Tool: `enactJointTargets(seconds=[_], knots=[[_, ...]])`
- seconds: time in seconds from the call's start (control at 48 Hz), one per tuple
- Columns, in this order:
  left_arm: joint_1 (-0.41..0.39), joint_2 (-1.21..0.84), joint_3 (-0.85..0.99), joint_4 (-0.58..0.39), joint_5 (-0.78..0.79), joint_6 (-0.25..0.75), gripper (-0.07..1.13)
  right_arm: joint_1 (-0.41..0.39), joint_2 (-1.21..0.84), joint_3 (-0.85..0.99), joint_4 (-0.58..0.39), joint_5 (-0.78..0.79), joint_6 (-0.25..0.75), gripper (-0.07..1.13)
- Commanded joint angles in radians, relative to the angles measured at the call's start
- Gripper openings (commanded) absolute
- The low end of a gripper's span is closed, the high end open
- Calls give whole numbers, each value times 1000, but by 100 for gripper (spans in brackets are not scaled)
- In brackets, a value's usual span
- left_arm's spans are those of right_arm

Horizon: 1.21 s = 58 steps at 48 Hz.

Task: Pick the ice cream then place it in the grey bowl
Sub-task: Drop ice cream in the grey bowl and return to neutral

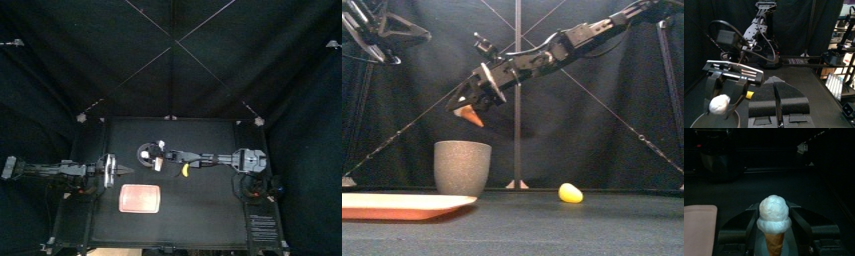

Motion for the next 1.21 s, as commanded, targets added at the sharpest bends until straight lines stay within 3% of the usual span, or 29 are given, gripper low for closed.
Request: enactJointTargets(seconds=[0.021, 0.167, 0.458, 0.688, 1.208], knots=[[3, 2, -11, 0, -5, 0, -3, -18, -2, -51, 5, -3, 0, 77], [3, 2, -11, 0, -5, 0, -3, -26, -12, -40, 11, 9, 0, 88], [3, 2, -9, 0, -5, 0, -3, -37, -138, 64, 14, 6, -2, 89], [14, 2, -5, 0, -6, 0, -3, -17, -342, 311, 54, -3, 0, 89], [26, 0, 0, 0, -5, -2, -3, 100, -850, 798, 98, -187, 2, 89]])
